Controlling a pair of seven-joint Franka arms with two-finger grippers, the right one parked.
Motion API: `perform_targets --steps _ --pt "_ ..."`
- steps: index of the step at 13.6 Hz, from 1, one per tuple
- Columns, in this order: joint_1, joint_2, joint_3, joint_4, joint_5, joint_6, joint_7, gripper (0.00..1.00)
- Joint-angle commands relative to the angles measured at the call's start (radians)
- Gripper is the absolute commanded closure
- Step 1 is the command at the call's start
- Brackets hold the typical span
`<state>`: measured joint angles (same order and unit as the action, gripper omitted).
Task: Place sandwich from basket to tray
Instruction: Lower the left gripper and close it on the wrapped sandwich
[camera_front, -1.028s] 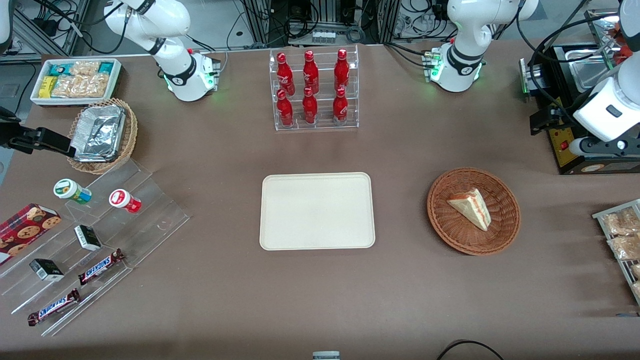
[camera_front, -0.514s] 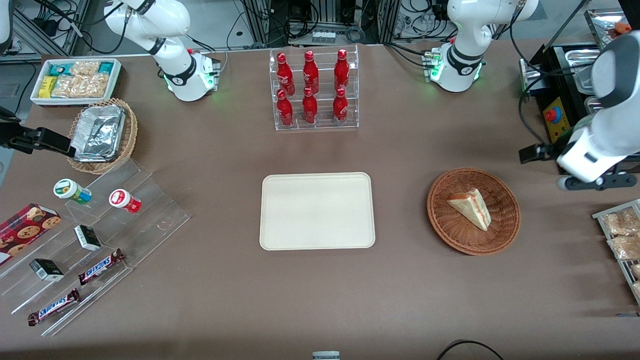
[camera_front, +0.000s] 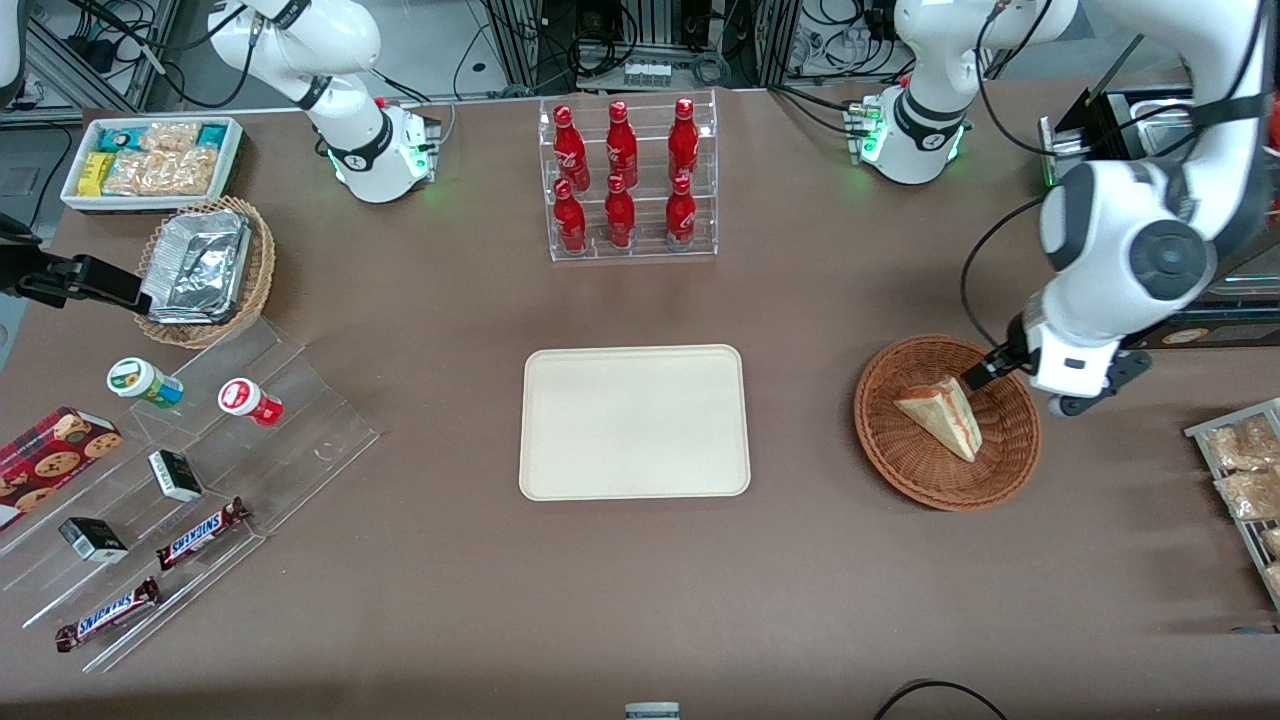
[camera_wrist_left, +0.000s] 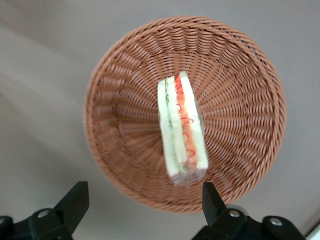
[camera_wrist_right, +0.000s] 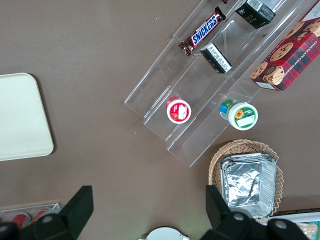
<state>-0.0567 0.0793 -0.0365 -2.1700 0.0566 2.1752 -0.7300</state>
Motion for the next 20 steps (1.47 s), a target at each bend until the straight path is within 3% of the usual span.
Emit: perform_targets --steps 1,10,16,17,18,20 --pt "-0.041 0.009 0.003 -0.045 0.002 0.087 -0.139 0.00" --pt "-0.043 0.112 0.004 -0.051 0.002 0.235 -0.200 0.00" --pt "-0.043 0.152 0.006 -0.059 0.002 0.242 -0.204 0.01" --pt "-0.043 0.158 0.007 -0.057 0.002 0.245 -0.212 0.12" --pt "-0.043 0.168 0.007 -0.054 0.002 0.247 -0.235 0.30" --pt "-0.043 0.174 0.007 -0.053 0.002 0.248 -0.246 0.80"
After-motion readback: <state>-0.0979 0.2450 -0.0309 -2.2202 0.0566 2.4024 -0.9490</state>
